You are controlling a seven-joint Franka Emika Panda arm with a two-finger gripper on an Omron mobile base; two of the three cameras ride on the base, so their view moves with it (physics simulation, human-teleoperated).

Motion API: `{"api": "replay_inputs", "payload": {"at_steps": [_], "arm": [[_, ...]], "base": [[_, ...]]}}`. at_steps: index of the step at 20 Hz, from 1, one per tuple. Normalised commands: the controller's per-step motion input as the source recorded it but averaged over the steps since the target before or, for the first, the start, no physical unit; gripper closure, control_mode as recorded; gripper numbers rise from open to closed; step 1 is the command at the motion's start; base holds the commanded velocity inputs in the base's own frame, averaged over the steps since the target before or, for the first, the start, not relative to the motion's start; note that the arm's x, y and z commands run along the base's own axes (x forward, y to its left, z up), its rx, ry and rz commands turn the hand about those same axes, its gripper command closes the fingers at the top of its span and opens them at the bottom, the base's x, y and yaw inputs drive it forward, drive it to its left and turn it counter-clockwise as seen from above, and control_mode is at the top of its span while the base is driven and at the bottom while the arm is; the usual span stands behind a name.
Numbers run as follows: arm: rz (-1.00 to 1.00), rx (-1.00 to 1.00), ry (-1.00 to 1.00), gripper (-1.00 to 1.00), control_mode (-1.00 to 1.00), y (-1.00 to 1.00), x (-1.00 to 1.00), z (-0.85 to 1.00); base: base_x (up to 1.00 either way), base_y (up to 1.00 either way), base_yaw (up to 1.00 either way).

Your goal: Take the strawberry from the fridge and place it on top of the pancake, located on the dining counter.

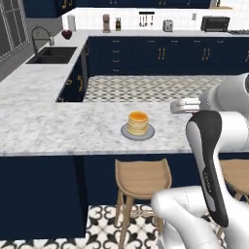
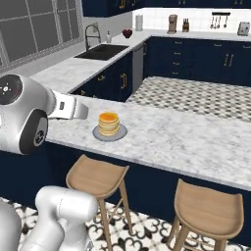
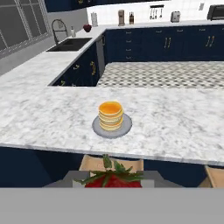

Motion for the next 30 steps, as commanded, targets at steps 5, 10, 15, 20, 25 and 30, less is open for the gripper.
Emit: {"api": "replay_inputs", "payload": {"at_steps": [5,10,15,20,25,30], "arm": [[0.00,0.00,0.00,1.00,1.00,0.00,0.00,0.00],[0.00,0.00,0.00,1.00,1.00,0.00,0.00,0.00],[0.00,0.00,0.00,1.00,1.00,0.00,0.00,0.00],[0.00,0.00,0.01,1.00,-1.00,0.19,0.40,0.00],[0.00,0.00,0.05,1.00,-1.00,0.40,1.00,-0.13],[0.05,-0.01,0.27,1.00,-1.00,-0.03,0.89,-0.22]], "base": [[0.35,0.37,-0.23],[0.34,0.38,-0.03],[0.89,0.50,0.00],[0.50,0.23,0.00],[0.00,0.00,0.00],[0.00,0.00,0.00]]}}
